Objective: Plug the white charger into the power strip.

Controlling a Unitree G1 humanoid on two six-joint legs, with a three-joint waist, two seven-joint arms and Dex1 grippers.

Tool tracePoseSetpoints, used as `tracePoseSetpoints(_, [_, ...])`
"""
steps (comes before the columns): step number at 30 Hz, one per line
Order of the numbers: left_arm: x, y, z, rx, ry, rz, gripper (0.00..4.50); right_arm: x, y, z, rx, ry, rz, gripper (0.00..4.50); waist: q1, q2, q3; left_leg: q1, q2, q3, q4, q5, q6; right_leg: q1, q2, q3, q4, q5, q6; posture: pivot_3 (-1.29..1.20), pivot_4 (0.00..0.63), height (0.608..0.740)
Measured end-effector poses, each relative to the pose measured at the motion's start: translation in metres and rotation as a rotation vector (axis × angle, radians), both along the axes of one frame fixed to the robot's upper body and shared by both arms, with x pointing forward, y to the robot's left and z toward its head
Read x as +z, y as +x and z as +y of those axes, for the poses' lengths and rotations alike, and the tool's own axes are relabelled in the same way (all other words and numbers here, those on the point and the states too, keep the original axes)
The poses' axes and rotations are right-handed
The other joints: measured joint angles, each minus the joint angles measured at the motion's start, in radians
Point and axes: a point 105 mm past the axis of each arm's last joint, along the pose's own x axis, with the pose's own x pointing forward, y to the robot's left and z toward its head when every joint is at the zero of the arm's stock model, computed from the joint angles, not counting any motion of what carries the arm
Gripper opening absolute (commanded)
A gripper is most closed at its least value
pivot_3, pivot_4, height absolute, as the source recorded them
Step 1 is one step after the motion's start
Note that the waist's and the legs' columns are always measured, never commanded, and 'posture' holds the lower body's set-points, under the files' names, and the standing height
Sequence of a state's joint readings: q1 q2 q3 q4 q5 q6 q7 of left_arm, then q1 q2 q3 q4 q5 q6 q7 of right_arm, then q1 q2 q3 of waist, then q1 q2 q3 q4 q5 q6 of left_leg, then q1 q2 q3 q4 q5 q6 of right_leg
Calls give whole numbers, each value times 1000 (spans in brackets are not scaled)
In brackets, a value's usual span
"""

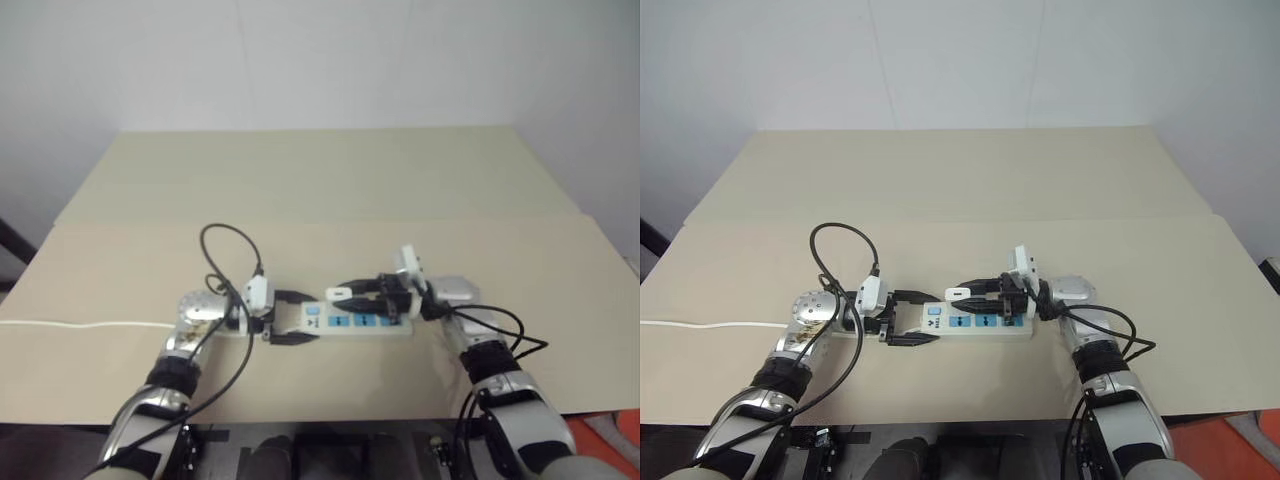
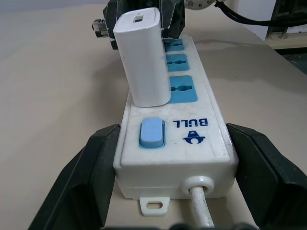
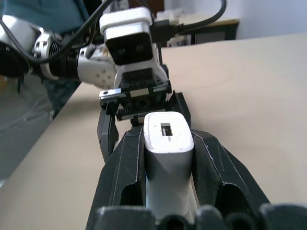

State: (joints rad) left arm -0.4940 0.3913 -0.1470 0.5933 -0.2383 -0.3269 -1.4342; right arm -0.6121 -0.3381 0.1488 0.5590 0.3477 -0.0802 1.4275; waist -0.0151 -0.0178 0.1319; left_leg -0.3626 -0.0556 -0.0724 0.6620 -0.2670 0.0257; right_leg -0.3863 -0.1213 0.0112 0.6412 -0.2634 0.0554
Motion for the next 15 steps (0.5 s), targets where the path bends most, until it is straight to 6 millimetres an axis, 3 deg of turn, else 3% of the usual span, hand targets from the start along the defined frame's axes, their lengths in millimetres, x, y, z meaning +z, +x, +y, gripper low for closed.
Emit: tracePoseSetpoints(15, [-2, 0, 1, 9, 6, 6, 3240, -1, 2, 1, -1, -29, -8, 1130, 0, 0, 0, 6, 1, 0, -1, 0, 0, 1, 1, 1, 0, 0, 0, 0, 150, 740])
